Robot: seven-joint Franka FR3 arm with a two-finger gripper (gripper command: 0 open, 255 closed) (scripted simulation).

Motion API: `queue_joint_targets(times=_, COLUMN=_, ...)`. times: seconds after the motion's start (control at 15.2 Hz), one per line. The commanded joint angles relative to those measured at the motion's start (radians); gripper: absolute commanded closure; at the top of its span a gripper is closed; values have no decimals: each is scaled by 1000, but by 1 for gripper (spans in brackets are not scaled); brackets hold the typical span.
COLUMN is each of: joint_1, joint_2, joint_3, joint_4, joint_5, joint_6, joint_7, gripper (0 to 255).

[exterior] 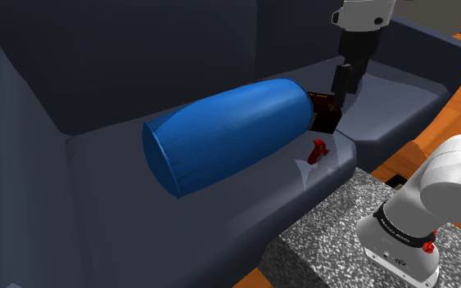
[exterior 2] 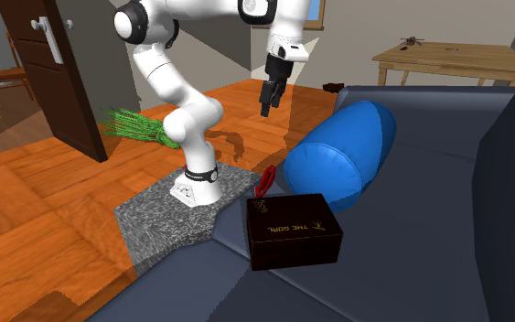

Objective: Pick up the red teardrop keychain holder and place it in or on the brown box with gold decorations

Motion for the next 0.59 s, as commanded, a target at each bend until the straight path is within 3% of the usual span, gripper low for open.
queue_joint_targets(times=0.0, joint_1=0, joint_2=0, joint_3=0, joint_4=0, joint_5=0, joint_6=0, joint_7=0, gripper=0)
queue_joint_targets(times=0.53, joint_1=120, joint_2=-108, joint_3=-159, joint_4=-317, joint_5=-169, joint_6=270, joint_7=-514, gripper=0)
